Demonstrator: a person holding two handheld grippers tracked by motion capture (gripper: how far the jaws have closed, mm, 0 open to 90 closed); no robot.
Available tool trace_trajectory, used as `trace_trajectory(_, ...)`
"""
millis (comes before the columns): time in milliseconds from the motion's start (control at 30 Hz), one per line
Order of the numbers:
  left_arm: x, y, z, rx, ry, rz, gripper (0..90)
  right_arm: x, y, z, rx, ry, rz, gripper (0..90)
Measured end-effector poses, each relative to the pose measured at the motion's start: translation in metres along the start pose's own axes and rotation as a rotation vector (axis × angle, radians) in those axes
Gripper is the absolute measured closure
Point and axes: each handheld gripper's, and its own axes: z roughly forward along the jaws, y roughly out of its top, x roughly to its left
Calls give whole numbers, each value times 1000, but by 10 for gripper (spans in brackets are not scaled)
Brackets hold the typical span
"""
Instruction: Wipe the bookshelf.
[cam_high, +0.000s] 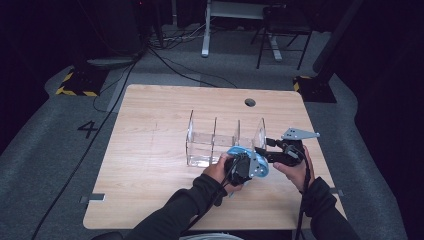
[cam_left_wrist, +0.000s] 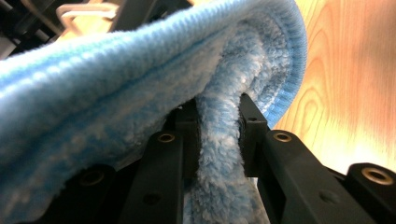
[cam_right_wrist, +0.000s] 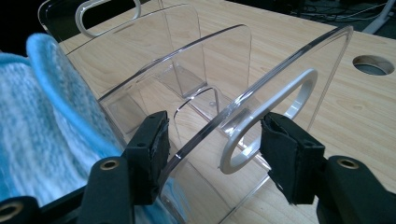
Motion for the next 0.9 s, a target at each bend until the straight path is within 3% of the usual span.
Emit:
trace_trajectory(100, 4, -6, -7, 8, 8, -2, 761, 0, 0, 0, 0, 1, -1, 425)
trace_trajectory(233, 17, -27, -29, 25, 41, -5, 762, -1, 0, 0, 1, 6, -2, 425)
trace_trajectory(600, 53, -94, -96, 75, 160, -114, 763, -1, 1, 0, 5, 7, -5, 425)
trace_trajectory(733, 61, -111, -112, 85, 196, -154, 763, -1, 1, 0, 5, 7, -5, 425)
trace_trajectory(900, 68, -122, -119, 86, 213, -187, 762, -1, 1, 1, 5, 5, -5, 424)
